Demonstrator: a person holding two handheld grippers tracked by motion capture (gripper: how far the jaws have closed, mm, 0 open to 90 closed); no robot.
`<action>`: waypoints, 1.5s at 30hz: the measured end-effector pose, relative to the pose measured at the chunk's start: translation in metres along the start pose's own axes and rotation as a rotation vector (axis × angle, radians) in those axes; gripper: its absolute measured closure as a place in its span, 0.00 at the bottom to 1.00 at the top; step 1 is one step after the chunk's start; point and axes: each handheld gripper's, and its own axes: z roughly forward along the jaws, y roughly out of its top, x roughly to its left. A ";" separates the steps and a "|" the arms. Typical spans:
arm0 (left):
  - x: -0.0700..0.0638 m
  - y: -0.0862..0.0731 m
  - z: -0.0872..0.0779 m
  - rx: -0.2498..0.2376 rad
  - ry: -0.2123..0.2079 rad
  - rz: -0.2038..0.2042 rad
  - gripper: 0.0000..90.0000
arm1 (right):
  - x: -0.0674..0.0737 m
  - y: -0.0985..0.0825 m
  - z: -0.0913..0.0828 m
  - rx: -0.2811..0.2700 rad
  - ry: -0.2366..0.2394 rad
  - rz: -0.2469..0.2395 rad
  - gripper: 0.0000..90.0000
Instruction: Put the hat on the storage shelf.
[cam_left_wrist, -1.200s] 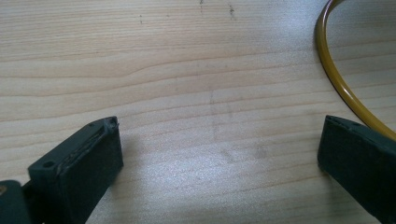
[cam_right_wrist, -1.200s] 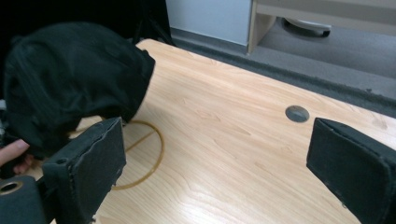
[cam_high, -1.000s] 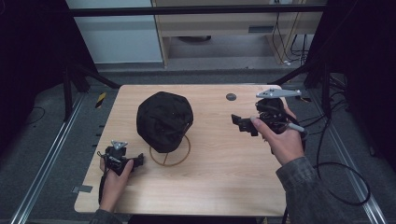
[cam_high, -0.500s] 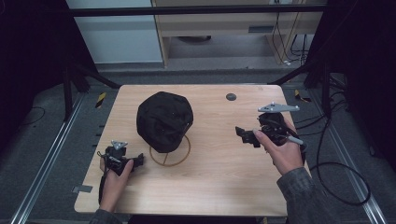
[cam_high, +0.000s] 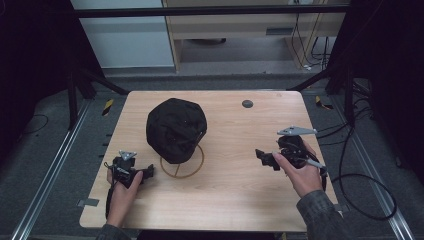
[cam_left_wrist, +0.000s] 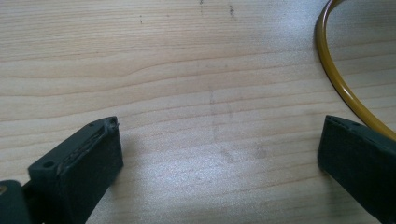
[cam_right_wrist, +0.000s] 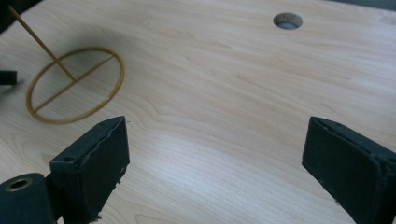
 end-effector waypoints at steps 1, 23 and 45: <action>0.000 0.000 0.000 0.000 0.000 0.000 0.00 | 0.000 -0.002 0.002 0.009 -0.003 -0.002 0.09; 0.000 0.000 0.000 0.000 0.000 0.000 0.00 | -0.002 -0.052 0.047 0.100 -0.005 0.020 0.11; 0.000 0.000 0.000 -0.001 0.000 0.000 0.00 | 0.014 -0.064 0.085 0.127 0.026 0.024 0.13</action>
